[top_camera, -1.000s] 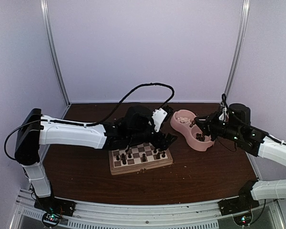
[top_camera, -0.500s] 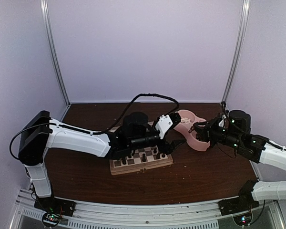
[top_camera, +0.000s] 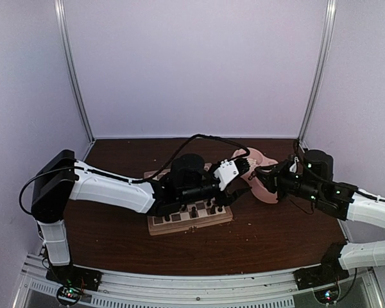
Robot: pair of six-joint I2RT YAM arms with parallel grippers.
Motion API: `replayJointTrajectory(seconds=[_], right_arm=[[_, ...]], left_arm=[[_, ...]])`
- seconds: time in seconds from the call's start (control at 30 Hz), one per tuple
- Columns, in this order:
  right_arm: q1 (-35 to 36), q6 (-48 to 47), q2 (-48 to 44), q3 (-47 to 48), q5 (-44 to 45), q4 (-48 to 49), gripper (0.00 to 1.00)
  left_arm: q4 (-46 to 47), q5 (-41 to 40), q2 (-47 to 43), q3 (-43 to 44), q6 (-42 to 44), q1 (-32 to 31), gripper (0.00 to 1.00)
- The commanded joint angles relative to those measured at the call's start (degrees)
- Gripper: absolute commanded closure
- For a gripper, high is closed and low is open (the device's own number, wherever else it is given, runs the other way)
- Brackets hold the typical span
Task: Set up the chess pieces on the board
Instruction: Pass from the right arm to the left
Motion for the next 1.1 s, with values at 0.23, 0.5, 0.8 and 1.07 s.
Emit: replayJointTrajectory(seconds=[0.23,0.5,0.8,1.07], right_arm=[[2.0,3.2,0.0,-0.8,4.0,0.3,0.89],[3.0,4.2,0.1,-0.6,4.8,0.5,0.89],[3.1,4.5,-0.3,-1.1,5.4,0.1,0.89],[3.1,4.3,-0.9,-1.1,6.6,-0.6,0.89]], left_arm=[[1.1,-0.7,0.9,3.1,2.0,-0.4,0.47],[-0.1,-0.5,1.5,4.4,2.7,-0.7,0.55],[-0.1,-0.4,1.8,4.5,3.2,-0.8,0.82],[0.2,-0.7,1.5,4.1,3.2,-0.9,1.00]])
